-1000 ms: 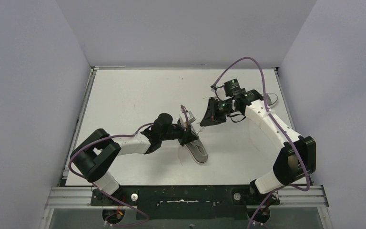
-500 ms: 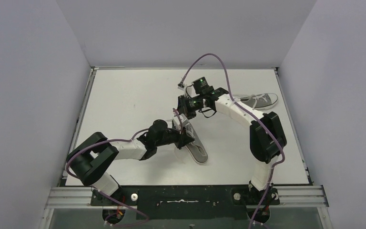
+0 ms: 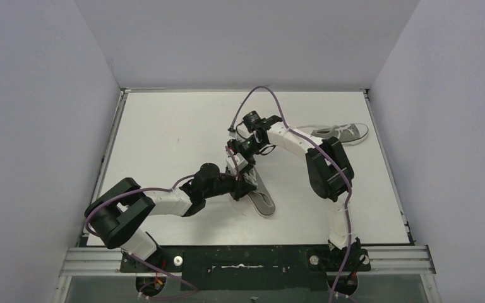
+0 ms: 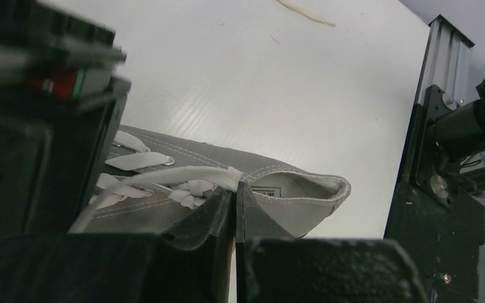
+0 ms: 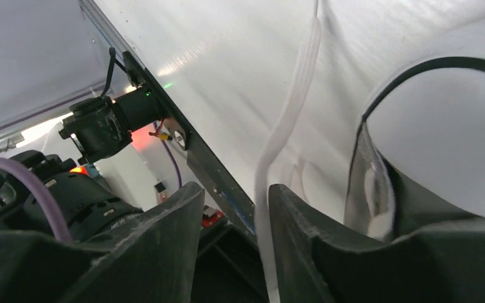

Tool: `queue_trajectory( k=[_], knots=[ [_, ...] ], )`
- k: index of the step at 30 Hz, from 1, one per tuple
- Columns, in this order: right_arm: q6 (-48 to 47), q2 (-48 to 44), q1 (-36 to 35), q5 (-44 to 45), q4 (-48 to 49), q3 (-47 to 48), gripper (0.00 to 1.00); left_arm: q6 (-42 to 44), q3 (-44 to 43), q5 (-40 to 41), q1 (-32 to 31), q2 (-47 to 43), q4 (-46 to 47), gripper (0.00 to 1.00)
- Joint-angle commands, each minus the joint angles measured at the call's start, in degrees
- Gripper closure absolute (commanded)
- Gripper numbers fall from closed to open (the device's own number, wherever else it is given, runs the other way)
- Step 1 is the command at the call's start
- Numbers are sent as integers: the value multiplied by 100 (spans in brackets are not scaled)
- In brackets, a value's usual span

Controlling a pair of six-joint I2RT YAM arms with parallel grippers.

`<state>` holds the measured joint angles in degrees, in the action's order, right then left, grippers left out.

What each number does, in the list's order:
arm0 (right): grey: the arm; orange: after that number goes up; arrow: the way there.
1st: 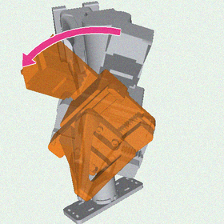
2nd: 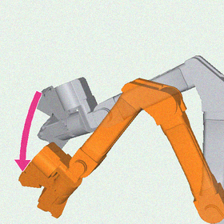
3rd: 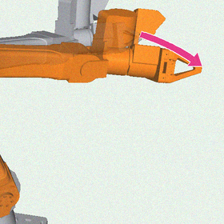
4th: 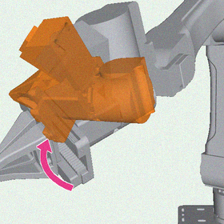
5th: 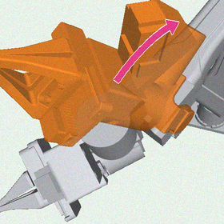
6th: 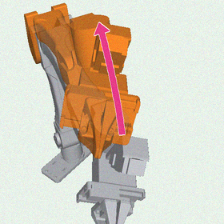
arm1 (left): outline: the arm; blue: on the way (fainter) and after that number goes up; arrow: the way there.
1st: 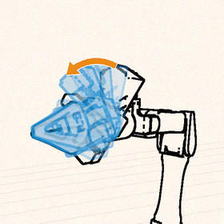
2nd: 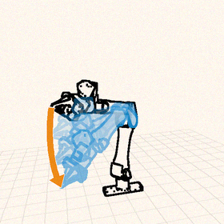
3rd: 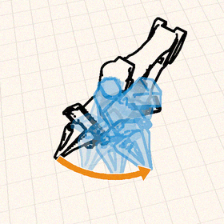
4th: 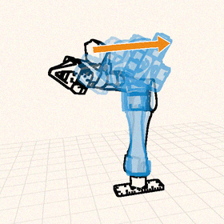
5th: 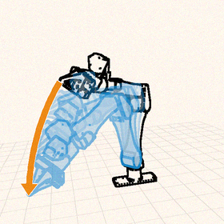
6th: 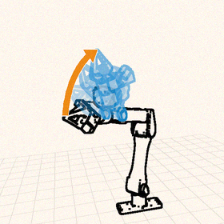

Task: Tie the shoes
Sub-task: Wrap the shoelace around the shoelace.

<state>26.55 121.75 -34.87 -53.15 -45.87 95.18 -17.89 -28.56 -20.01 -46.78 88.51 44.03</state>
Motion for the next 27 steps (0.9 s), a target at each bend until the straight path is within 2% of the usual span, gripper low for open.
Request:
queue_trajectory(
  k=[1, 3, 5, 9, 12, 14, 17, 20, 23, 25, 27],
  knots=[
    [-422, -776, 468, 485, -779, 696, 49, -654, 16, 272, 24, -361, 373, 100],
    [-807, -1012, 704, 845, -1206, 642, 38, -1042, 58, 453, 55, -448, 359, 100],
    [-1003, -1334, 1002, 913, -1244, 160, 30, -1389, 52, 533, 120, -509, 225, 100],
    [-1307, -2090, 1525, 1288, -1037, -1065, 24, -2082, 19, 626, 352, -624, -190, 100],
    [-1320, -2693, 1528, 1351, -749, -1703, 22, -2517, 33, 673, 531, -711, -389, 100],
    [-1053, -3327, 1421, 1269, -131, -2319, 23, -2829, -20, 653, 633, -744, -578, 100],
    [-376, -4396, 776, 1587, 1599, -3586, 24, -3083, -188, 605, 701, -775, -1003, 100],
    [82, -5190, -331, 2656, 3035, -4561, 26, -3340, -264, 600, 702, -764, -1140, 100],
    [98, -5538, -1213, 3760, 4204, -5210, 26, -3617, -356, 543, 699, -685, -1322, 100],
    [177, -5397, -1449, 3953, 4534, -5333, 28, -3673, -499, 415, 651, -630, -1528, 100],
    [299, -5030, -1510, 3990, 4432, -5153, 32, -3695, -603, 394, 581, -650, -1717, 100]
  ],
)
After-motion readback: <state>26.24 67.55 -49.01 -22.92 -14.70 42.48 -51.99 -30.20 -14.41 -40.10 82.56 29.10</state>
